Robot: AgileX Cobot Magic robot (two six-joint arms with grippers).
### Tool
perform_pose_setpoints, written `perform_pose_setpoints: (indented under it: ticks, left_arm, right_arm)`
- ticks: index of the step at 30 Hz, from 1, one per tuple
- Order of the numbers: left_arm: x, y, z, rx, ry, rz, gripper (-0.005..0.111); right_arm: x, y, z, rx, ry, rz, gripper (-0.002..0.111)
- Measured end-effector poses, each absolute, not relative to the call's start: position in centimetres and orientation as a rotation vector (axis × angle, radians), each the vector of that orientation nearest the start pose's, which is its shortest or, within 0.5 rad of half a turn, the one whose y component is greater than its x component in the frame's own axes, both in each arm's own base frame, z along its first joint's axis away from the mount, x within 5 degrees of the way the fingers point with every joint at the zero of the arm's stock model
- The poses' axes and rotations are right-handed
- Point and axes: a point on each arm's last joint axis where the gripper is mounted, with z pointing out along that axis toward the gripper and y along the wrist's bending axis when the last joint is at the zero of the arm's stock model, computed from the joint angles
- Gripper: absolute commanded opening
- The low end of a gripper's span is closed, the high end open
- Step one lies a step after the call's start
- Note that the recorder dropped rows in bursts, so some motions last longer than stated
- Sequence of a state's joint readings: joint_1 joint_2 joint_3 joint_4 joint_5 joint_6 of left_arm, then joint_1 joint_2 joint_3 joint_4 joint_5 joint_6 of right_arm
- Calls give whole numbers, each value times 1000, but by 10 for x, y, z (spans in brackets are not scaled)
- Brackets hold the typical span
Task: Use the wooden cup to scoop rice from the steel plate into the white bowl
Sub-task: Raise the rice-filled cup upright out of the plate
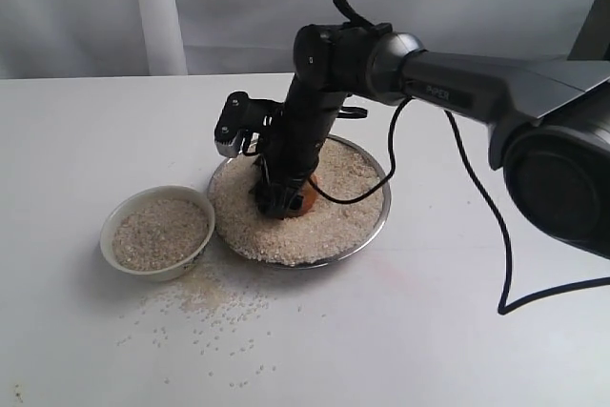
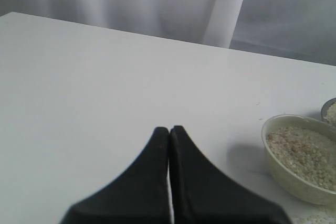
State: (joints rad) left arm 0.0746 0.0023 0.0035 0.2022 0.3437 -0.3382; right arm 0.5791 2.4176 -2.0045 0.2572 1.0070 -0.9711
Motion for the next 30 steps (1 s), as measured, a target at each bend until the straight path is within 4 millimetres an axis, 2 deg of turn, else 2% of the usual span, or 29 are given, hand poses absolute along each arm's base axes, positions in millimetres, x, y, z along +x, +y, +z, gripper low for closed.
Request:
perform_pose_setpoints:
  ticks: [5, 11, 17, 21, 26, 30]
  left_arm:
    - [53, 10, 182, -250, 1809, 10, 0]
    - [53, 10, 182, -250, 1809, 10, 0]
    - [53, 10, 182, -250, 1809, 10, 0]
    - [53, 10, 182, -250, 1809, 10, 0]
    - [53, 10, 182, -250, 1809, 10, 0]
    - [53, 10, 182, -250, 1809, 10, 0]
  right_arm:
    - [409, 287, 147, -1825, 2094, 314, 0]
    - [404, 262, 157, -1738, 2057, 341, 0]
    - [387, 245, 161, -1660, 1969, 433, 0]
    - [377, 239, 169, -1594, 1905, 403, 0]
    - [362, 232, 166, -1546, 1891, 411, 0]
    - [351, 231, 175, -1328, 1956, 546, 0]
